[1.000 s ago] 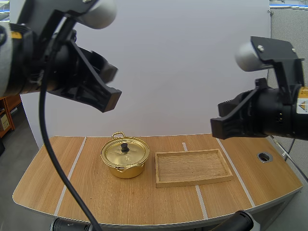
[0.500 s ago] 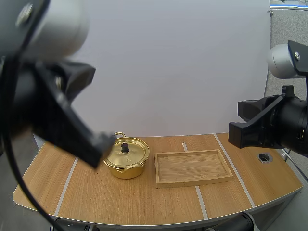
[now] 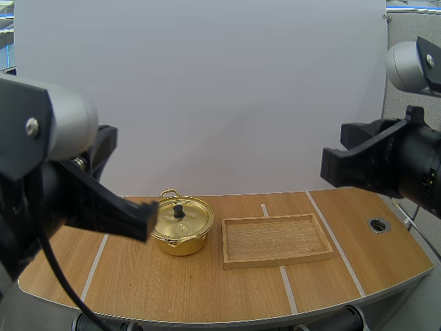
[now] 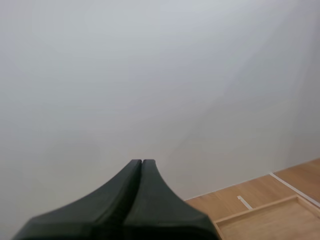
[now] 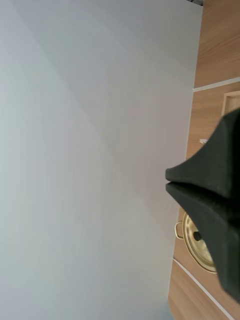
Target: Open the pot, put the pineapple inside, and close it
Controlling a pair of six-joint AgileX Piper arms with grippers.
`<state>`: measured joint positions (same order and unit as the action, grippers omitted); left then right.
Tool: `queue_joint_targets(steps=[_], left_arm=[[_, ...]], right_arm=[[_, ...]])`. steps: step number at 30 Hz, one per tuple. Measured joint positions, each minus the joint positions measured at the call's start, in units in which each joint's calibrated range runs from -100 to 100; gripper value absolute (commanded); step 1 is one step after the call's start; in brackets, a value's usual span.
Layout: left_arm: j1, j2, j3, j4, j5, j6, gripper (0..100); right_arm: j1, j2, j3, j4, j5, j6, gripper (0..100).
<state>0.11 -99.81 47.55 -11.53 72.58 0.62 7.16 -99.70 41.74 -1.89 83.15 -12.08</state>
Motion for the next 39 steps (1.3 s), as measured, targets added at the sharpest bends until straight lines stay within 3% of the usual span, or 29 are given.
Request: queue_joint_targets(steps=[5,11,15,21,30,39], left_arm=[[0.0,0.0,7.0,7.5,-18.5,-8.0,0],[0.0,0.0,18.9,8.5,-41.7,-9.3,0],[0.0,0.0,26.6,8.5,-47.6,-9.3,0],[0.0,0.0,36.0,8.5,-56.0,-9.3,0],[0.0,0.0,50.3,8.5,-72.6,-9.3,0],[0.0,0.0,52.1,8.5,-67.9,-12.4,0]], right_arm=[[0.0,0.0,9.5,-0.6,-13.2,0.0,0],[0.0,0.1,24.5,-3.1,-39.4,0.1,0],[0.0,0.1,34.8,-4.6,-52.7,0.1,0],[-0.2,0.2,45.0,-4.8,-61.1,0.1,0],[-3.6,0.1,57.1,-4.9,-73.7,0.1,0],[-3.8,0.1,58.0,-4.9,-70.6,0.1,0]])
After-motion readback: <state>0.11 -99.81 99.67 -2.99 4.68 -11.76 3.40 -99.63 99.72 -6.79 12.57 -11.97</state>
